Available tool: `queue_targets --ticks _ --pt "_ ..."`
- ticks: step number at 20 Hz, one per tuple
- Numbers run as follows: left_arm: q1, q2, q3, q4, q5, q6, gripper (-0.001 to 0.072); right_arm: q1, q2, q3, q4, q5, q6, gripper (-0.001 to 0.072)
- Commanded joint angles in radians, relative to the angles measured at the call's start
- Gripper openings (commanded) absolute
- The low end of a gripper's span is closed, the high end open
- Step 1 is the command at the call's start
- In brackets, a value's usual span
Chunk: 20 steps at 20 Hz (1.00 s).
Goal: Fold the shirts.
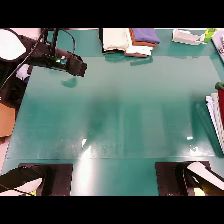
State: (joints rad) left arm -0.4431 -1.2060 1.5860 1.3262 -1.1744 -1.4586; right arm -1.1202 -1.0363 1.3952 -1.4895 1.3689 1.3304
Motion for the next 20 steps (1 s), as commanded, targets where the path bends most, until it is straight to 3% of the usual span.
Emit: queue_targets --ticks 1,3,4,6,7,12,15,20 --pt "-0.001 -0.001 0.0 0.0 -0.019 0.0 0.0028 -0.097 0.041 -0.184 -0.078 -0.013 -0.022 0.0022" --pt "-0.001 -0.001 0.0 0.0 -0.026 0.001 0.0028 -0.118 0.041 -0.252 -0.084 -0.04 -0.022 0.004" --pt "-0.001 -0.001 0.0 0.0 -0.027 0.0 0.0028 -0.124 0.039 -0.277 -0.084 -0.048 -0.022 0.0163" --pt "-0.001 -0.001 0.0 0.0 -0.028 0.0 0.0028 -0.124 0.037 -0.306 -0.083 -0.072 -0.022 0.0525" --pt "-0.001 -0.001 0.0 0.0 -0.027 0.0 0.0028 -0.122 0.037 -0.303 -0.074 -0.08 -0.022 0.0616" --pt "-0.001 -0.001 0.0 0.0 -0.013 0.0 0.0028 0.056 0.036 -0.132 0.201 -0.187 -0.022 0.0615" --pt "-0.001 -0.001 0.0 0.0 -0.013 0.001 0.0029 0.339 0.036 -0.055 0.33 -0.212 0.002 0.0614" --pt "-0.001 -0.001 0.0 0.012 0.01 0.001 0.0029 0.911 -0.011 -0.048 0.336 -0.227 0.034 0.0614"
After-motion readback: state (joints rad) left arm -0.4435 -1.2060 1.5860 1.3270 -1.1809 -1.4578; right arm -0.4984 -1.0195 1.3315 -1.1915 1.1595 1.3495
